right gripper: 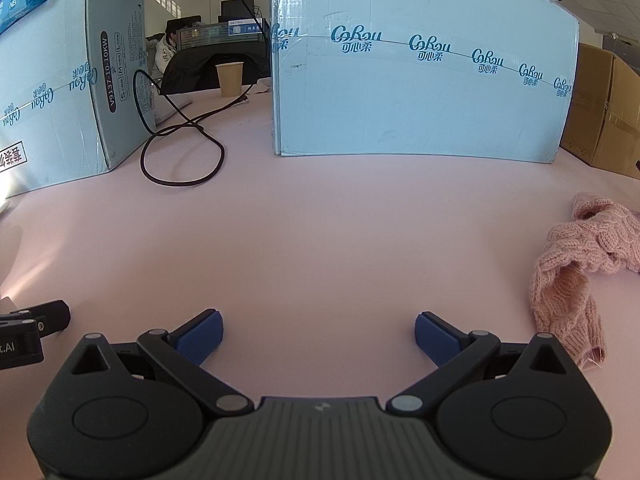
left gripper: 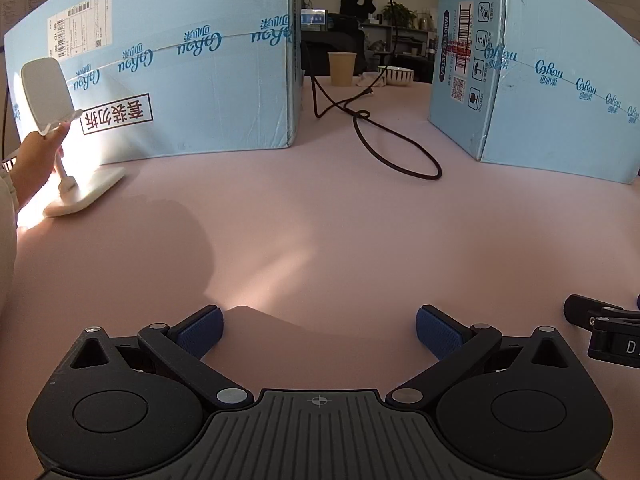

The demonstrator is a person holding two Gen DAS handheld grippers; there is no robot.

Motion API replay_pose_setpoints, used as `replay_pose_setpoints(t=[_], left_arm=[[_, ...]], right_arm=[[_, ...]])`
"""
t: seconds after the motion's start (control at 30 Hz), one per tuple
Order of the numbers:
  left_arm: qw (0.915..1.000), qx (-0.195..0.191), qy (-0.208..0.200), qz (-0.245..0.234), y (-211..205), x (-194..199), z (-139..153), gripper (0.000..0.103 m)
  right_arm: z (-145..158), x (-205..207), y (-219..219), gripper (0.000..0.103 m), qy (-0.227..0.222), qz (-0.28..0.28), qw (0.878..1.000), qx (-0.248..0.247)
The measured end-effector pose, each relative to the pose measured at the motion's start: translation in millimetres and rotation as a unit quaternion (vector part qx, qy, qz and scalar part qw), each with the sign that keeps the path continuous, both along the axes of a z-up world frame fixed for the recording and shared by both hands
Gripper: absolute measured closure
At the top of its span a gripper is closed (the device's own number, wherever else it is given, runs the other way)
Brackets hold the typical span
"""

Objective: Fold clothes

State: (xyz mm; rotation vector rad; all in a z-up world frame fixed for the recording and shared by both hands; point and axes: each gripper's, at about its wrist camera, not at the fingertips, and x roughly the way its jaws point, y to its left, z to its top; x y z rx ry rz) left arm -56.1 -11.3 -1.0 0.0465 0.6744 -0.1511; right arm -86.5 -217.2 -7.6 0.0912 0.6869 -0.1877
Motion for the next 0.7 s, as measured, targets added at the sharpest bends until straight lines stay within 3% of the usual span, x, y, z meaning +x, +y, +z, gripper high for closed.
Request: replay_pose_setpoints(t=[0.7], left_arm=[[1.0, 0.0, 0.0, 0.0, 0.7, -0.6, -0.2, 0.0]], right_arm=[[-0.2, -0.9, -0.1, 0.0, 0.0, 0.0, 1.0, 0.0]])
